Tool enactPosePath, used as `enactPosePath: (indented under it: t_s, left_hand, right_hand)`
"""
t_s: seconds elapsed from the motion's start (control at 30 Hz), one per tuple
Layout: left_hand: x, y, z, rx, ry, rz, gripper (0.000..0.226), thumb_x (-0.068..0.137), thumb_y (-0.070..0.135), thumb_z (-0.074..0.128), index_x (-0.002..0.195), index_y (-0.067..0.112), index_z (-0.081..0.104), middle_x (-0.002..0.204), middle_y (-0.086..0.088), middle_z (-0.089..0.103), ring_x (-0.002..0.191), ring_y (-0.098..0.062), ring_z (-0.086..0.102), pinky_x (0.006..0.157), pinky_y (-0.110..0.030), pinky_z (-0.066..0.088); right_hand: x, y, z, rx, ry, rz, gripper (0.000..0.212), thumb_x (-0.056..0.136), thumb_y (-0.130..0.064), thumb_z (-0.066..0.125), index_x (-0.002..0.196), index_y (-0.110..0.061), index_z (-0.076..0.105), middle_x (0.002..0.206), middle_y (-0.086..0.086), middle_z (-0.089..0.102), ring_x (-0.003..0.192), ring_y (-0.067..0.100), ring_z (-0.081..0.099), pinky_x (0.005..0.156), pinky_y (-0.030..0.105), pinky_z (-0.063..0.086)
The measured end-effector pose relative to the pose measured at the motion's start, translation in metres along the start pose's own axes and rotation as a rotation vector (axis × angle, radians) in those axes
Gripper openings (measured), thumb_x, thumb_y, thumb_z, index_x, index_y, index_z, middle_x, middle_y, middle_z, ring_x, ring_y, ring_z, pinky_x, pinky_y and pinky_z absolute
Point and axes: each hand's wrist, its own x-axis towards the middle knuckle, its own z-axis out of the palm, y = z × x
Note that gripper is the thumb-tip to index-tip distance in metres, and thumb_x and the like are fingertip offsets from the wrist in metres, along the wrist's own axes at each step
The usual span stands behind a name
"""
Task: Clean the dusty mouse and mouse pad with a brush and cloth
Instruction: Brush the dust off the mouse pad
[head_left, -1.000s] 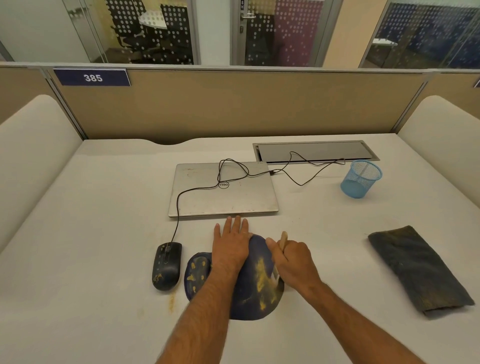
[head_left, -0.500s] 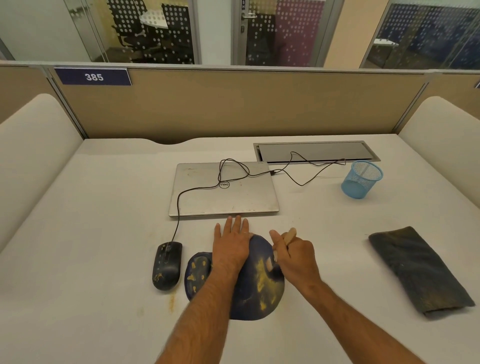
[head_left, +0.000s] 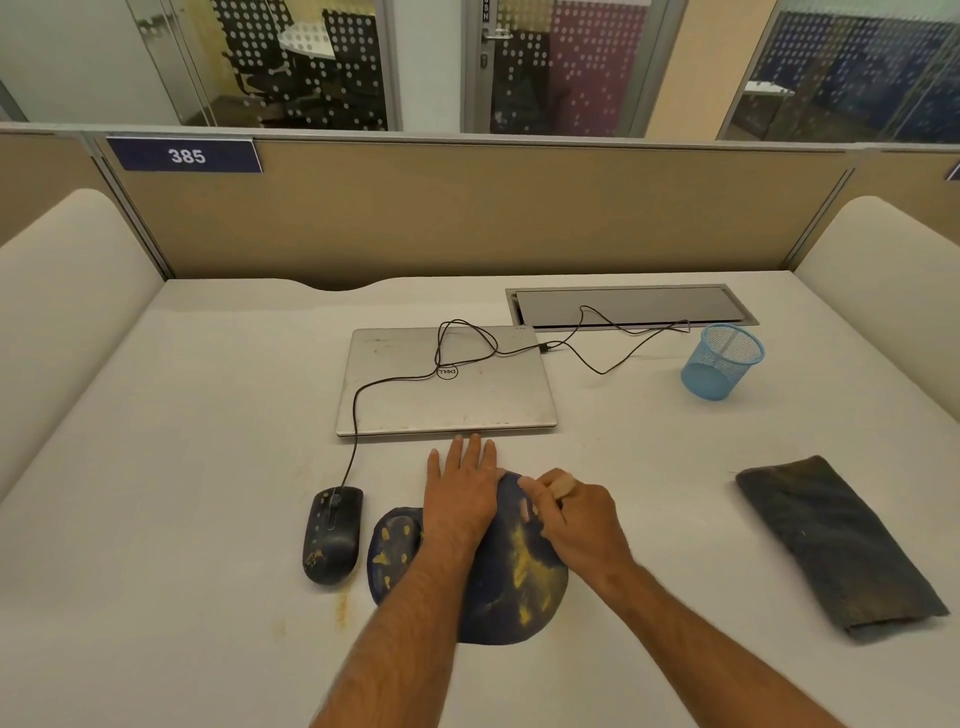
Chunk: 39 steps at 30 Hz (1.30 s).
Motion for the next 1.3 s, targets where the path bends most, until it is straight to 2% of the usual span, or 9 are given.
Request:
enactPosePath:
  t_s: [0.13,0.27,0.37,0.53,0.73,0.87,1.1,1.2,1.3]
  left_hand:
    - [0.0002,0.0006,-0.0008,-0.001,-0.003,-0.001,0.058,0.108,0.039,0.025,0.158,0.02,0.004,0.167,-0.005,0.0,0.153,-0.028,-0.003,0.122,-0.052,0.001]
    - [0.0005,0.001,-0.0018,-0.01,-0.009,-0.005,0.058,0.107,0.041,0.024,0.158,0.021,0.004,0.167,-0.005,-0.001,0.153,-0.028,-0.004,0.121,-0.052,0.0]
    - [-0.0009,0.0008,-0.0019,0.001,-0.01,0.0,0.06,0.107,0.042,0.026,0.158,0.02,0.004,0.167,-0.006,0.0,0.153,-0.028,-0.003,0.122,-0.053,0.002]
    - [0.0002,0.0019,-0.0044,-0.009,-0.022,-0.013,0.057,0.108,0.039,0.022,0.159,0.021,0.004,0.167,-0.004,-0.001,0.153,-0.026,-0.005,0.122,-0.052,-0.001]
    - [-0.0022,0.0015,-0.0048,-0.008,-0.019,-0.005,0.059,0.107,0.043,0.023,0.158,0.02,0.004,0.167,-0.005,-0.001,0.153,-0.027,-0.005,0.122,-0.052,0.0]
    - [-0.002,0.0015,-0.0055,0.003,-0.023,-0.008,0.058,0.108,0.04,0.025,0.158,0.02,0.004,0.167,-0.005,-0.001,0.153,-0.027,-0.005,0.122,-0.052,0.0]
    - [-0.0034,0.002,-0.0072,-0.003,-0.027,-0.006,0.059,0.107,0.042,0.024,0.158,0.02,0.004,0.167,-0.005,-0.001,0.153,-0.027,-0.005,0.122,-0.051,-0.001]
    - [-0.0032,0.0023,-0.0072,0.008,-0.028,-0.006,0.059,0.108,0.04,0.025,0.158,0.02,0.003,0.167,-0.005,-0.001,0.153,-0.027,-0.005,0.122,-0.052,0.0]
    - [-0.0024,0.0027,-0.0078,0.001,-0.031,-0.015,0.058,0.108,0.04,0.024,0.159,0.021,0.003,0.167,-0.004,-0.002,0.153,-0.027,-0.006,0.121,-0.051,-0.002]
  right_hand:
    - [-0.0007,-0.0022,-0.0021,0.03,-0.046,0.065,0.057,0.09,-0.059,0.034,0.054,-0.02,0.054,0.05,-0.003,0.056,0.049,0.013,0.058,0.05,0.019,0.042]
    - [0.0004,-0.005,-0.0027,0.094,0.11,0.007,0.054,0.09,-0.056,0.042,0.066,-0.011,0.062,0.056,0.0,0.061,0.051,0.016,0.06,0.05,0.022,0.046]
    - [0.0006,-0.0053,0.0002,-0.006,-0.019,0.035,0.044,0.093,-0.055,0.043,0.079,-0.019,0.064,0.07,-0.005,0.066,0.063,0.012,0.063,0.061,0.016,0.049]
    - [-0.0015,-0.0068,-0.0014,0.088,0.029,0.055,0.053,0.088,-0.06,0.036,0.05,-0.025,0.051,0.045,-0.008,0.052,0.044,0.01,0.055,0.046,0.012,0.037]
    - [0.0017,-0.0011,0.0027,0.0,0.041,-0.017,0.042,0.091,-0.056,0.044,0.086,-0.021,0.066,0.072,-0.011,0.065,0.063,0.01,0.062,0.061,0.013,0.048]
    - [-0.0006,-0.0012,0.0003,0.075,-0.022,0.045,0.052,0.085,-0.063,0.036,0.055,-0.024,0.055,0.049,-0.009,0.054,0.047,0.01,0.056,0.049,0.015,0.041]
    - [-0.0023,-0.0012,0.003,0.056,0.042,0.007,0.04,0.093,-0.052,0.046,0.077,-0.021,0.064,0.066,-0.007,0.065,0.058,0.01,0.063,0.057,0.016,0.049]
    - [-0.0038,-0.0021,0.0024,0.053,-0.048,0.07,0.051,0.09,-0.058,0.04,0.059,-0.022,0.056,0.053,-0.005,0.058,0.05,0.011,0.058,0.052,0.019,0.046]
    - [-0.0043,-0.0068,0.0007,0.175,0.066,0.069,0.054,0.087,-0.058,0.041,0.056,-0.019,0.059,0.049,-0.003,0.058,0.048,0.014,0.059,0.047,0.022,0.047]
